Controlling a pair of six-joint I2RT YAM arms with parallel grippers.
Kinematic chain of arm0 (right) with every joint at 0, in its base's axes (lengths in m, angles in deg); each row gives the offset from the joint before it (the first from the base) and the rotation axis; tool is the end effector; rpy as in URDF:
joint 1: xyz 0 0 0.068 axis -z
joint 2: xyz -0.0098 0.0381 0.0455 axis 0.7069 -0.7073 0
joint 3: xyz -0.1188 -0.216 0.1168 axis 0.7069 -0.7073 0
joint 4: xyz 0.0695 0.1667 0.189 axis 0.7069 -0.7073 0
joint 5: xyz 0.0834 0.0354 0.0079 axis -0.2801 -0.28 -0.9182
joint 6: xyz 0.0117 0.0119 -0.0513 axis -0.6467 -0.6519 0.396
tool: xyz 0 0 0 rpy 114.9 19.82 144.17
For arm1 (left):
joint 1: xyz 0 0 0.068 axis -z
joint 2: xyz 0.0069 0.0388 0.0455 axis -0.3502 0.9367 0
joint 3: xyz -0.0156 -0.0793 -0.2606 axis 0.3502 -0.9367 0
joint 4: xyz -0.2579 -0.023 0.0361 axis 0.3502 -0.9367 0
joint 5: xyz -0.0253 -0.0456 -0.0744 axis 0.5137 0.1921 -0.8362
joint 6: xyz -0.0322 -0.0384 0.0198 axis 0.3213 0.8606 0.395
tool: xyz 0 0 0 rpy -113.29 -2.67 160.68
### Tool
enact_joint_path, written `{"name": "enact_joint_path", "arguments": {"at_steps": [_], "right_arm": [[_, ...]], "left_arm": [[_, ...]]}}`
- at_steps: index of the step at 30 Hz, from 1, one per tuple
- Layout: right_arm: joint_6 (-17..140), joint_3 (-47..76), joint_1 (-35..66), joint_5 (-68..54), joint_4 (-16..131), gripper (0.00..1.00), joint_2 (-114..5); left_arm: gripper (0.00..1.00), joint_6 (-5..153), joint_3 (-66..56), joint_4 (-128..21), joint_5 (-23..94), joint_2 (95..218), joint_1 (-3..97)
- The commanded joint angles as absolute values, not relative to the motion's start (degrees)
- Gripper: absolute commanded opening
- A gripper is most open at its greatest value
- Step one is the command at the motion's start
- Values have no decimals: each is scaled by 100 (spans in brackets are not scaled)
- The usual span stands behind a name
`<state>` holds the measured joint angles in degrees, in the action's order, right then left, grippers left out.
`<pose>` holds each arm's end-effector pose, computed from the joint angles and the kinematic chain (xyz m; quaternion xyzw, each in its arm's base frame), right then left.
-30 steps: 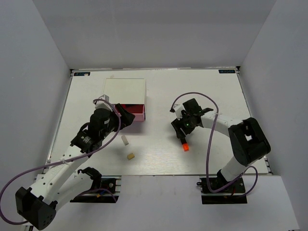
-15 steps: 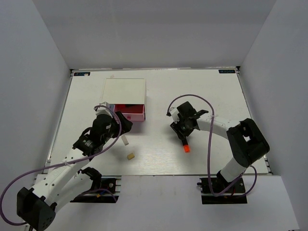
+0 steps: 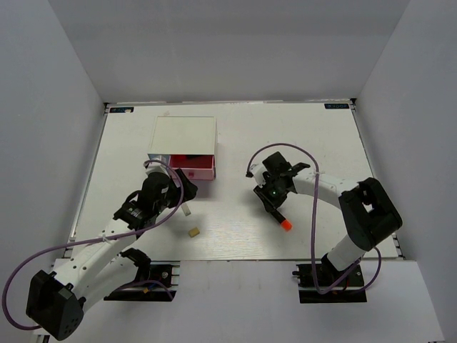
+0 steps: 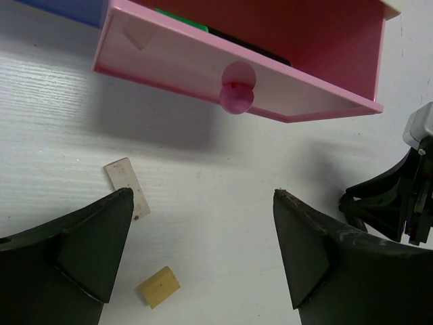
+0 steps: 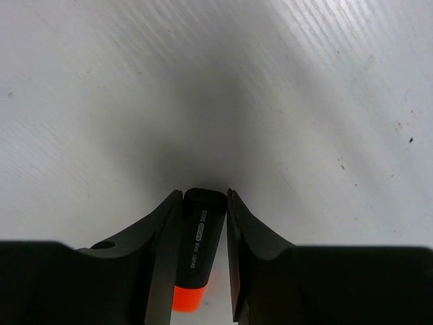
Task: Sort the stationery into containers
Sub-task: Pick up the pen from the center of the board.
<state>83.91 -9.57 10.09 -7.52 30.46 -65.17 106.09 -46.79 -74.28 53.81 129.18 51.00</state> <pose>0.2389 0.1724 0.1649 -0.4299 0.8794 0.0976 0.1800 0.1611 -0.0878 0.2269 -0.1388 0.8815 -0.2058 0.4016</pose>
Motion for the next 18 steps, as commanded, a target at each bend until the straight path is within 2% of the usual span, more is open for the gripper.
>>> {"name": "enact_joint_path", "arguments": {"at_steps": [1,9,18], "right_arm": [[8738,-576,1000,-1146,2962,20,-6259],[9397,277,1053,-1813,3322,20,-5697],[9205,2280,992,-2727,3981,19,-6250]], "left_arm": [[94,10534,-4736,-7301,5367,12831,5117],[94,10534,-4903,-7433,5367,12568,5117],[94,10693,-5070,-7776,5473,12180,5117]]}}
